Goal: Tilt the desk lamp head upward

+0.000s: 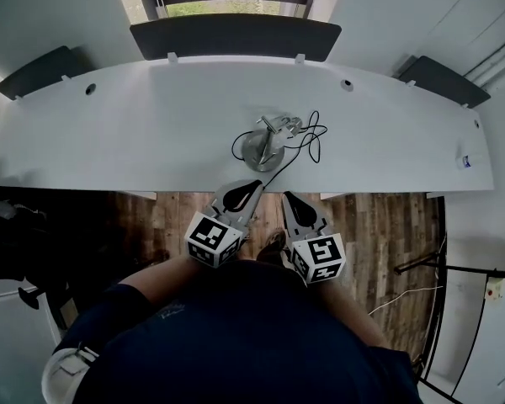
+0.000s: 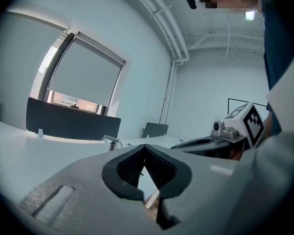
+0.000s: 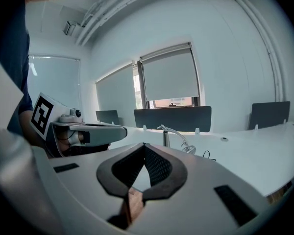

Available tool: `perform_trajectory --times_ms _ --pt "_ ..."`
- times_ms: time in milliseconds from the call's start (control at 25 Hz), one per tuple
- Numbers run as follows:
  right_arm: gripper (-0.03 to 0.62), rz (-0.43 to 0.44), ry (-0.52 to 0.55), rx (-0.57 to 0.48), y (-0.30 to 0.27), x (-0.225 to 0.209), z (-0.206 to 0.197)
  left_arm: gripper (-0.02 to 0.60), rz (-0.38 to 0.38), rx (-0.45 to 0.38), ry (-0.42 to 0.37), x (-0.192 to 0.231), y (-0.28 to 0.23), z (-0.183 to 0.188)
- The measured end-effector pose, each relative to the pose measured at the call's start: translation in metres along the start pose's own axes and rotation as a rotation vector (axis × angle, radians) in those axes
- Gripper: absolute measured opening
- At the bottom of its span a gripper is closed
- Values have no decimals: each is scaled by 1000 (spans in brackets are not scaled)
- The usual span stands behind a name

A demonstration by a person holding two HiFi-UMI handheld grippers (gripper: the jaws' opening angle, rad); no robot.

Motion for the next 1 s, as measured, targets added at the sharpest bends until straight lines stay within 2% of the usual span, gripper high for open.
perform_trajectory --times_ms 120,400,560,720,1000 --pt "11 43 17 1 -14 -23 7 2 49 24 -17 5 -17 2" --pt "11 125 31 11 -42 -84 17 2 179 47 17 13 -64 1" --pt "11 166 45 19 -58 -112 17 2 245 60 -3 18 -86 -2" --pt "11 174 72 37 -74 -132 13 2 300 86 2 26 -97 -15" --pt "12 129 187 92 -102 -142 2 12 309 137 -19 49 -107 -24"
Point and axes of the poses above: the fingertips, and each gripper's own axes: y backward along the fingers, x to its left, z out of its top, the point moved 8 cm from there along y, backward along the fingers
